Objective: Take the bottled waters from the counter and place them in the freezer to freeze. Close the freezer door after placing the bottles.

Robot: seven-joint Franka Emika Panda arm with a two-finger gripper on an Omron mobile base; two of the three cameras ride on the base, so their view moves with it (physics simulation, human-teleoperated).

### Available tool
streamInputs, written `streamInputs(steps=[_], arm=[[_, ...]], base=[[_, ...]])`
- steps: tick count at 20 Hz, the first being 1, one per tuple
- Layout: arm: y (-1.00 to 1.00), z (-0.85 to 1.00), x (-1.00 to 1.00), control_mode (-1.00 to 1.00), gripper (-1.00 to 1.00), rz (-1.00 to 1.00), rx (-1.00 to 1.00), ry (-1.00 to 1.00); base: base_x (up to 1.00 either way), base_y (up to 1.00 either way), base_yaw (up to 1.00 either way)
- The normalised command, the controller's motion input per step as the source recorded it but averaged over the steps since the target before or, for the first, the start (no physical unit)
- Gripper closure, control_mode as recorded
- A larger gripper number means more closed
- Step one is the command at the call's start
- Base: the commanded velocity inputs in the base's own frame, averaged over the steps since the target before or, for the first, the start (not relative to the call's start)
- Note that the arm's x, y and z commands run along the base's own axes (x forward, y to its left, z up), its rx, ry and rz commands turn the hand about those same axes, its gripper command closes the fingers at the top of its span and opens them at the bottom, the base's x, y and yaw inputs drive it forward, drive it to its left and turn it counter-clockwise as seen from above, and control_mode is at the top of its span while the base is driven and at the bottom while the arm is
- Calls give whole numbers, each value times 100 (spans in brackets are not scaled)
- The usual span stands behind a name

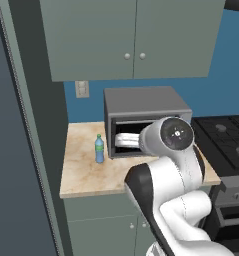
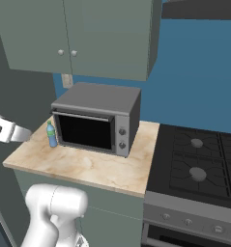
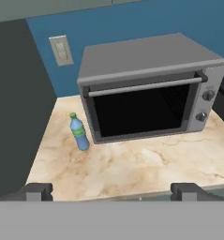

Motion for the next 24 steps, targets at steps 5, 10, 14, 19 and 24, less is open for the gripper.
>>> streamInputs(steps=[5, 10, 14, 19, 24], arm=[[18, -32, 0, -100, -100, 0, 0, -20], [0, -52, 8, -100, -100, 0, 0, -12], [8, -34, 0, -100, -100, 0, 0, -23], [12, -21, 7, -100, -100, 2, -2, -33], [-2, -45, 6, -100, -100, 2, 0, -24]], base=[[0, 0, 0], [0, 0, 0], [0, 0, 0], [0, 0, 0], [0, 0, 0]])
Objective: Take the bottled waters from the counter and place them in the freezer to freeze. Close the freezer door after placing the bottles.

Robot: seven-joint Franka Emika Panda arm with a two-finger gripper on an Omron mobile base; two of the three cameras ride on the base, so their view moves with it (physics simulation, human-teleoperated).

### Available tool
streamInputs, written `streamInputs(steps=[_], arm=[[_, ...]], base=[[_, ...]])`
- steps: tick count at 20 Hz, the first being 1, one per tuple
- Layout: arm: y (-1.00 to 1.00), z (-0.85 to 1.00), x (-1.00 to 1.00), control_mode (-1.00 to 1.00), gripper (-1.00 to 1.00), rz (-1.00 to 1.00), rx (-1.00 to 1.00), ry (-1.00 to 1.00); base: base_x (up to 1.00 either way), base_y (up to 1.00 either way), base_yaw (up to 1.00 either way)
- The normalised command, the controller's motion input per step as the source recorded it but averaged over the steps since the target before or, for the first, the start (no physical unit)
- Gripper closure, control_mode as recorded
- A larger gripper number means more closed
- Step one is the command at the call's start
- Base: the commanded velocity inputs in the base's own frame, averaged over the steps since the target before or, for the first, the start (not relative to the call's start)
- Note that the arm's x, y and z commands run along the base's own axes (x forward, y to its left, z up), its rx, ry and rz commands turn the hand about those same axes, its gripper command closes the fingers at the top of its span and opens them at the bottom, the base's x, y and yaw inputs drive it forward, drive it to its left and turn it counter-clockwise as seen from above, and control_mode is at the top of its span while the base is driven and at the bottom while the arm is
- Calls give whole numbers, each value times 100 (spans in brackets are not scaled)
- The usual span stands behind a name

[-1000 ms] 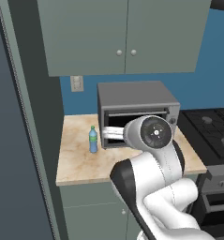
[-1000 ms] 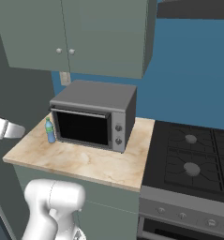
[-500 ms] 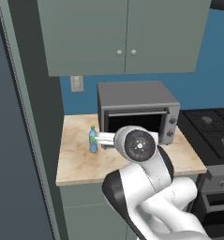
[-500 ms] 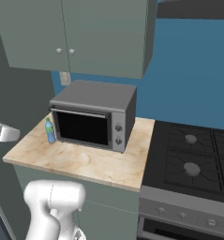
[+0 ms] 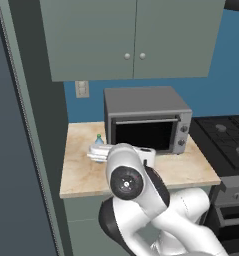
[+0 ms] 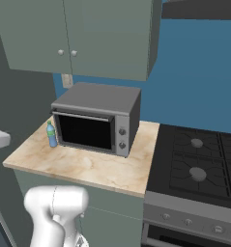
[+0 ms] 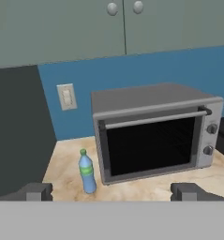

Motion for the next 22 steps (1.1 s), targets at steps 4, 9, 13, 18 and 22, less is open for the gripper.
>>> streamInputs(steps=[4, 9, 13, 18, 22], arm=[[-13, -64, 0, -100, -100, 0, 0, -6], [-13, -45, 0, -100, -100, 0, 0, 0], [-14, -18, 2, -100, -100, 0, 0, 0], [-12, -15, 22, -100, -100, 0, 0, 0], [-20, -21, 42, -100, -100, 0, 0, 0]], base=[[0, 0, 0], [0, 0, 0], [0, 0, 0], [0, 0, 0], [0, 0, 0]])
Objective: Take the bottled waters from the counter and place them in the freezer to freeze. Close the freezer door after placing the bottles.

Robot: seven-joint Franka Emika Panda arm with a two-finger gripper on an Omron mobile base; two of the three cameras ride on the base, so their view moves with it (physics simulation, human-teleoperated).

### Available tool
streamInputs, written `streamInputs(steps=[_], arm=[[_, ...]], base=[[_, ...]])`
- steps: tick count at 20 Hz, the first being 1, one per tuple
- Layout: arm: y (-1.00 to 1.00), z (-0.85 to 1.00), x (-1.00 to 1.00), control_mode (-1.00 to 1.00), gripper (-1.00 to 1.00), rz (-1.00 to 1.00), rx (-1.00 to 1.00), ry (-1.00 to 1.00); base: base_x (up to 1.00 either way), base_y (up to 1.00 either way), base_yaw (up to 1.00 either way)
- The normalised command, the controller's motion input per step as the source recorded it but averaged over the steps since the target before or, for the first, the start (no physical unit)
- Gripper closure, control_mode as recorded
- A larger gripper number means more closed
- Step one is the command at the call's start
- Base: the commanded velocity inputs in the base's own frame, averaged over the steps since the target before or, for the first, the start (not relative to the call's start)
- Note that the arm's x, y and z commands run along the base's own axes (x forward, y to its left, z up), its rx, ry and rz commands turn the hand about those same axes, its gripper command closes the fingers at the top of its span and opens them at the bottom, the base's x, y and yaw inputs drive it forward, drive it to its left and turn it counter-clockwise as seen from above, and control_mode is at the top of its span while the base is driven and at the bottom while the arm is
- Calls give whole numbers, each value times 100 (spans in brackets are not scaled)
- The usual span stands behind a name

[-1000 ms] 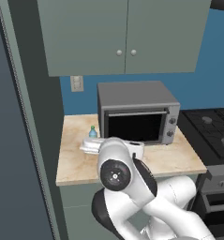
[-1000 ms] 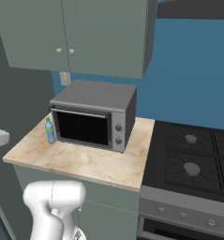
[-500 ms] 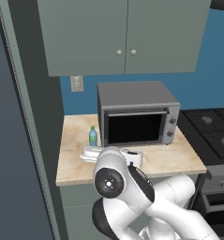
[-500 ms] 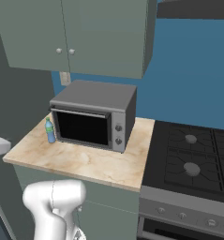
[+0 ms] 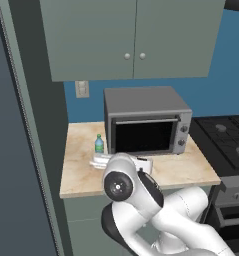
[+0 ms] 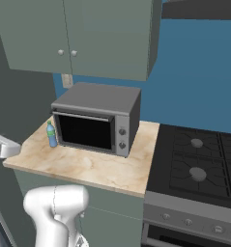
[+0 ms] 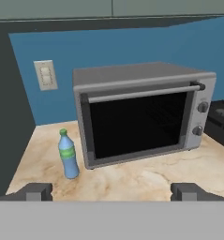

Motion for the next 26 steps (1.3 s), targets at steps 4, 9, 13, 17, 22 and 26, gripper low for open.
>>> streamInputs(steps=[4, 9, 13, 17, 22, 26], arm=[[-22, -26, 42, -100, -100, 0, 0, 0], [-1, -14, 13, -100, -100, -3, 0, -2], [0, -3, 4, -100, -100, -7, 0, -7], [0, -1, 3, -100, -100, -13, 0, -2], [0, 0, 18, -100, -100, -19, 0, 2], [0, 0, 14, -100, -100, -16, 2, 2]], base=[[0, 0, 0], [0, 0, 0], [0, 0, 0], [0, 0, 0], [0, 0, 0], [0, 0, 0]])
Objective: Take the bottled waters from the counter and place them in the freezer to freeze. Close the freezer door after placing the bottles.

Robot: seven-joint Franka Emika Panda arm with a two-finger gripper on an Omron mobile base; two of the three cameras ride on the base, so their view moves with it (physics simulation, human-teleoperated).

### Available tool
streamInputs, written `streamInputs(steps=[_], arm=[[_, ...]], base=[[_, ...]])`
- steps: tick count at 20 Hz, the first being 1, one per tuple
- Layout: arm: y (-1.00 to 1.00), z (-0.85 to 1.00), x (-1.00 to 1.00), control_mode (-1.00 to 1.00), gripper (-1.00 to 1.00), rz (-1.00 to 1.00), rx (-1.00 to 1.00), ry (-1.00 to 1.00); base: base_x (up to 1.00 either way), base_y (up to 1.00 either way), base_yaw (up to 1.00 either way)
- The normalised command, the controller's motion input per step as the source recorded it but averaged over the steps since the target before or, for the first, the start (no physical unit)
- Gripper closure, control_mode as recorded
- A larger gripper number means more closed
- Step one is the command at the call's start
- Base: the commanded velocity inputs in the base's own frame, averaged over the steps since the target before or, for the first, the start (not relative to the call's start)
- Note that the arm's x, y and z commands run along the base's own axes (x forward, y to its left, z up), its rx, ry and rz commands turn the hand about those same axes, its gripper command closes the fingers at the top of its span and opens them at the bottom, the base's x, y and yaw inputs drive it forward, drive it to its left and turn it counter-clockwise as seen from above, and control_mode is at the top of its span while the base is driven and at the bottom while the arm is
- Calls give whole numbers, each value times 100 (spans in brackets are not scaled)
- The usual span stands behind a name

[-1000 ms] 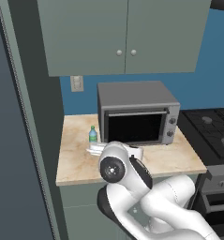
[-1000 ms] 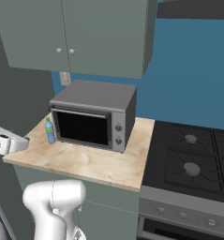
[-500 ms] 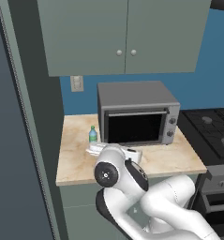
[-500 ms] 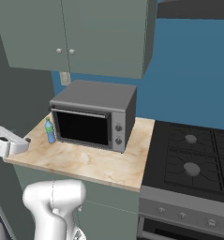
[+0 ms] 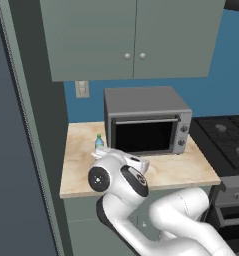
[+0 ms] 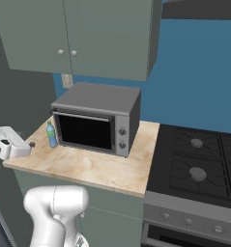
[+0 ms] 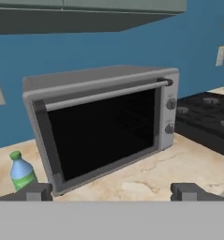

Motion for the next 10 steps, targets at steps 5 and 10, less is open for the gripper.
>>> streamInputs(steps=[5, 10], arm=[[15, 0, 1, -100, -100, -7, 0, 0], [21, 0, 12, -100, -100, -1, 0, 0]], base=[[0, 0, 0], [0, 0, 0]])
